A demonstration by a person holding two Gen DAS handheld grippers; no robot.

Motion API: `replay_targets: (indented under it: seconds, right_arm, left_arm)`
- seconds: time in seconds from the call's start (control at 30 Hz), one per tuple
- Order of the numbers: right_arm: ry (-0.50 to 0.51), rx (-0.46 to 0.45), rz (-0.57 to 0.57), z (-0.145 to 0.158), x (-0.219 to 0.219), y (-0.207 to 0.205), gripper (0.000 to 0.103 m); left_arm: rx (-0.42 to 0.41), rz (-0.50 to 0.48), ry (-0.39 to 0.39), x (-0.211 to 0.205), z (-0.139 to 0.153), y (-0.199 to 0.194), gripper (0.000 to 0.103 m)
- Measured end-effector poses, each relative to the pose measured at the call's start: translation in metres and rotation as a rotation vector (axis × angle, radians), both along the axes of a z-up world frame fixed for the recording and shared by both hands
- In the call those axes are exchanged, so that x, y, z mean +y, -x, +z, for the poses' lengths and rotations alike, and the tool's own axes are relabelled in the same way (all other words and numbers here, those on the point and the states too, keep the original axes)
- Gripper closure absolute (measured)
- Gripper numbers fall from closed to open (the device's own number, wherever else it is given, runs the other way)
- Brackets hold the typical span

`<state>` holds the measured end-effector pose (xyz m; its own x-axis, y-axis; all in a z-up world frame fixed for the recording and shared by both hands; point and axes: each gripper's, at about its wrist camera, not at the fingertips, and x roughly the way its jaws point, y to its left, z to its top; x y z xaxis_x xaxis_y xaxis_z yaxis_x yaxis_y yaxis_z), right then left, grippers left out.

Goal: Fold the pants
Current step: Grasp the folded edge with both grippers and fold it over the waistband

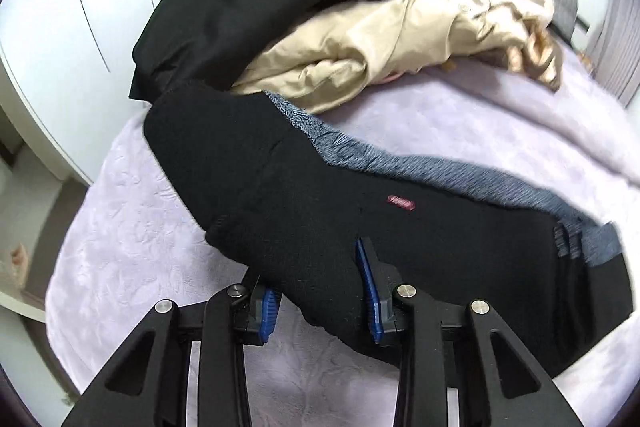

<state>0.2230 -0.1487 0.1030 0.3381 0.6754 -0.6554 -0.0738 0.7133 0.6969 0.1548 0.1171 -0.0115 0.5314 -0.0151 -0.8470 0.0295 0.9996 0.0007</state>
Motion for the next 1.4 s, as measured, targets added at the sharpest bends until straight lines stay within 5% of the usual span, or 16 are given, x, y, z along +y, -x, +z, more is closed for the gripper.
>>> replay_targets:
  seconds: [0.07,0.23,0.5,0.7,0.73,0.77,0.8,0.9,1.13,1.4]
  right_arm:
    - [0.062,0.04,0.032,-0.005,0.015,-0.017,0.008]
    - [0.335,0.162,0.287,-0.04,0.097,-0.062,0.008]
    - [0.423,0.305,0.561,-0.096,0.205,-0.094,0.008]
    - [0.617,0.388,0.752,-0.137,0.258,-0.095,0.009]
    - [0.646,0.406,0.76,-0.145,0.261,-0.097,0.011]
    - [0.663,0.414,0.76,-0.15,0.26,-0.097,0.027]
    - [0.67,0.423,0.76,-0.154,0.257,-0.098,0.065]
    - [0.592,0.38,0.693,-0.142,0.233,-0.1,0.081]
    - [0.328,0.287,0.524,-0.088,0.141,-0.09,0.082]
    - [0.037,0.154,0.219,-0.028,-0.033,-0.023,0.082]
  left_arm:
    - [0.009,-0.008,-0.065,-0.006,-0.008,0.0,0.067]
    - [-0.042,-0.085,-0.202,-0.018,-0.012,0.016,0.067]
    - [-0.06,-0.107,-0.261,-0.026,-0.013,0.016,0.067]
    - [-0.064,-0.104,-0.257,-0.027,-0.011,0.016,0.067]
    - [-0.063,-0.106,-0.26,-0.028,-0.01,0.015,0.067]
    - [-0.06,-0.109,-0.263,-0.028,-0.009,0.015,0.067]
    - [-0.053,-0.115,-0.257,-0.029,-0.009,0.015,0.067]
    - [-0.057,-0.137,-0.241,-0.032,-0.001,0.018,0.067]
    - [-0.14,-0.256,-0.246,-0.079,0.051,0.033,0.067]
    - [-0.196,-0.418,-0.178,-0.179,0.109,0.062,0.067]
